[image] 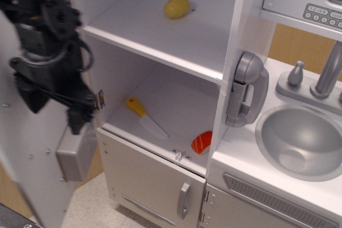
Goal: Open fridge
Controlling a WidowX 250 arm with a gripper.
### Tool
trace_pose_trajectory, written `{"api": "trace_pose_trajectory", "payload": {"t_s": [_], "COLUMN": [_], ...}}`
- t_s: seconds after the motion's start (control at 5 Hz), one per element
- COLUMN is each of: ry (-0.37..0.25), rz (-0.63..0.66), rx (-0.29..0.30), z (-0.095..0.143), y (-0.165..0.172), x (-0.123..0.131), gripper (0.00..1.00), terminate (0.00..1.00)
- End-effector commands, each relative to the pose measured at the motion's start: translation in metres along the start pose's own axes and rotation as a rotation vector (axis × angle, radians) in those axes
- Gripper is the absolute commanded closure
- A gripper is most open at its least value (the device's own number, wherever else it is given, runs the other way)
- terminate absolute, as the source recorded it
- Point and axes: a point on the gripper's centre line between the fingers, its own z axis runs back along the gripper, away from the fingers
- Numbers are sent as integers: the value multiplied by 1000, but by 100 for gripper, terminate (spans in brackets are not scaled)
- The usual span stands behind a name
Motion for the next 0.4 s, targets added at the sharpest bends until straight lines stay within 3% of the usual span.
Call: {"api": "trace_pose_trajectory", "payload": {"t_s": [0.0,0.2], "ry": [-54,-107], "rz": [88,62], "rx": [22,-52], "z": [-2,-9], "y": [57,65], "x": [36,81], "gripper": [0,0], "terminate": [0,0]}}
